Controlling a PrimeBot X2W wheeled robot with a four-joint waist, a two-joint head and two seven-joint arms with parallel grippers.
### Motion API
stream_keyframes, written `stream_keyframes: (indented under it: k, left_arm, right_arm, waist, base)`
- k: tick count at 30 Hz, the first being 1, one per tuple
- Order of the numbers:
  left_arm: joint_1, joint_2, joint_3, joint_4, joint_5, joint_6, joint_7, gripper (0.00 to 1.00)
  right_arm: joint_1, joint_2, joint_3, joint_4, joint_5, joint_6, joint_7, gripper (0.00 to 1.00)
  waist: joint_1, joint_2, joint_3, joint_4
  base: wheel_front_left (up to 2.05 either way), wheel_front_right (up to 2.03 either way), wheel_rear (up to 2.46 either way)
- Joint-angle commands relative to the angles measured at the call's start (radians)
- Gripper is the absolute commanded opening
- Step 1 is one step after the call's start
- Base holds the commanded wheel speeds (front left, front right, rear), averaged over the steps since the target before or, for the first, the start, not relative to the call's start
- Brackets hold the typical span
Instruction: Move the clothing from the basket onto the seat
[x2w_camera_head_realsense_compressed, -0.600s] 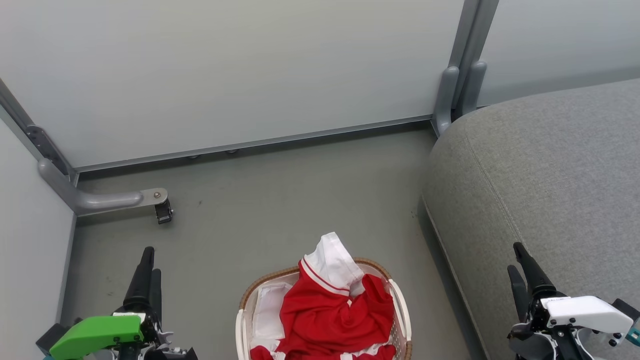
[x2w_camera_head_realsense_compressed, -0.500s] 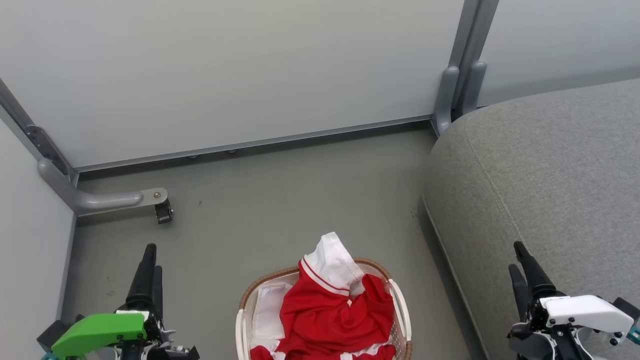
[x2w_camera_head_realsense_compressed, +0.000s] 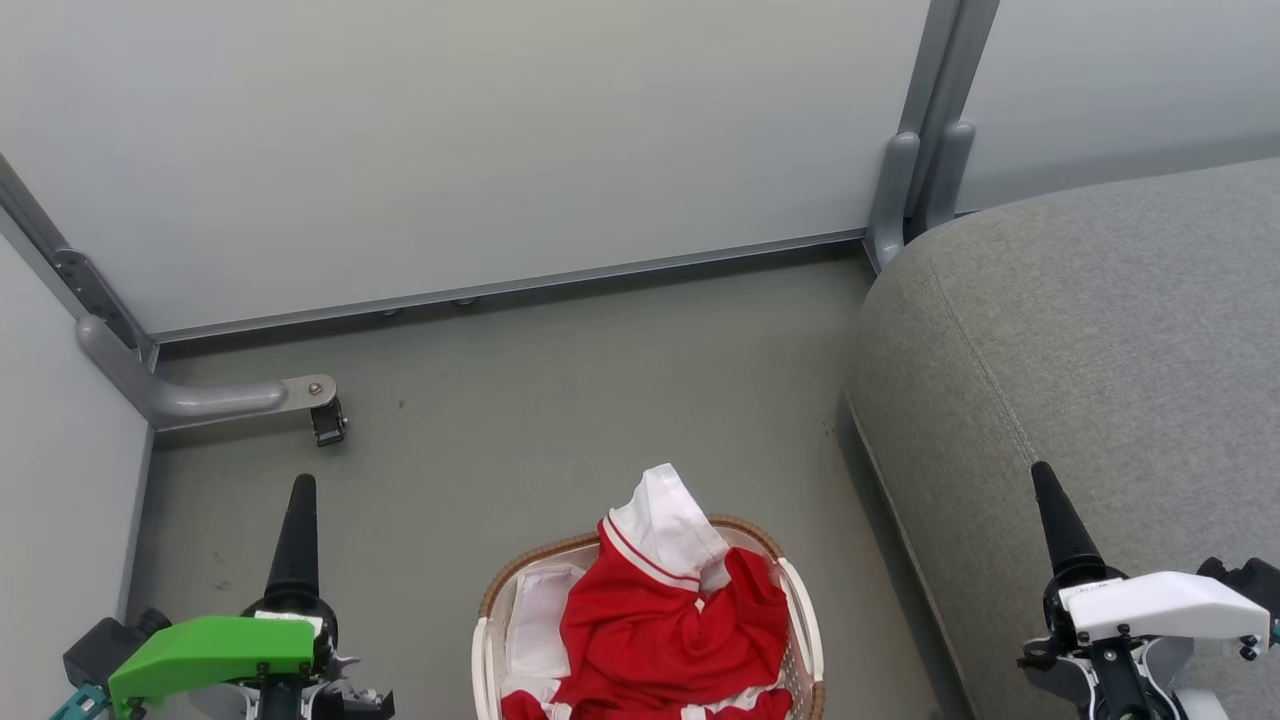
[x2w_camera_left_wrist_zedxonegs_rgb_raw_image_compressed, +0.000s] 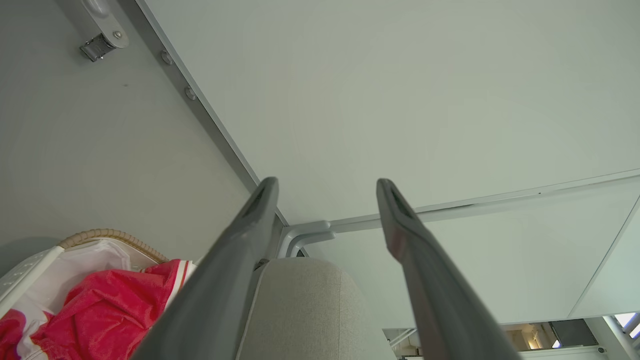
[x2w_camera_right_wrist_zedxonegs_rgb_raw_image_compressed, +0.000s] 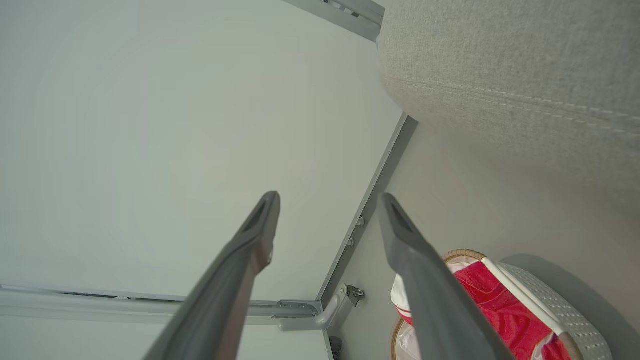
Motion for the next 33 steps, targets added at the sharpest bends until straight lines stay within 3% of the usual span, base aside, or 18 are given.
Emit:
stream_keyframes:
  k: [1,13,33]
  left_arm:
    - [0.001,0.006,0.001,-0.019,0.04,-0.002,-0.014,1.0]
    - [0.01,0.007,-0.019,-0.026,0.262,0.007,-0.056,1.0]
    - [0.035,0.009,-0.057,-0.042,0.65,0.038,-0.117,1.0]
  right_arm:
    - [-0.022,-0.009,0.006,-0.025,-0.055,0.0,-0.013,1.0]
    - [-0.005,-0.011,0.045,-0.064,-0.347,0.0,-0.056,1.0]
    - [0.009,-0.014,0.099,-0.047,-0.686,0.0,-0.118,1.0]
  waist:
    - [0.0,0.0,0.0,0.001]
    - [0.0,0.0,0.001,0.003]
    - [0.0,0.0,-0.002,0.008]
  base:
    - [0.0,0.0,0.0]
    - [0.0,0.0,0.0]
    - [0.0,0.0,0.0]
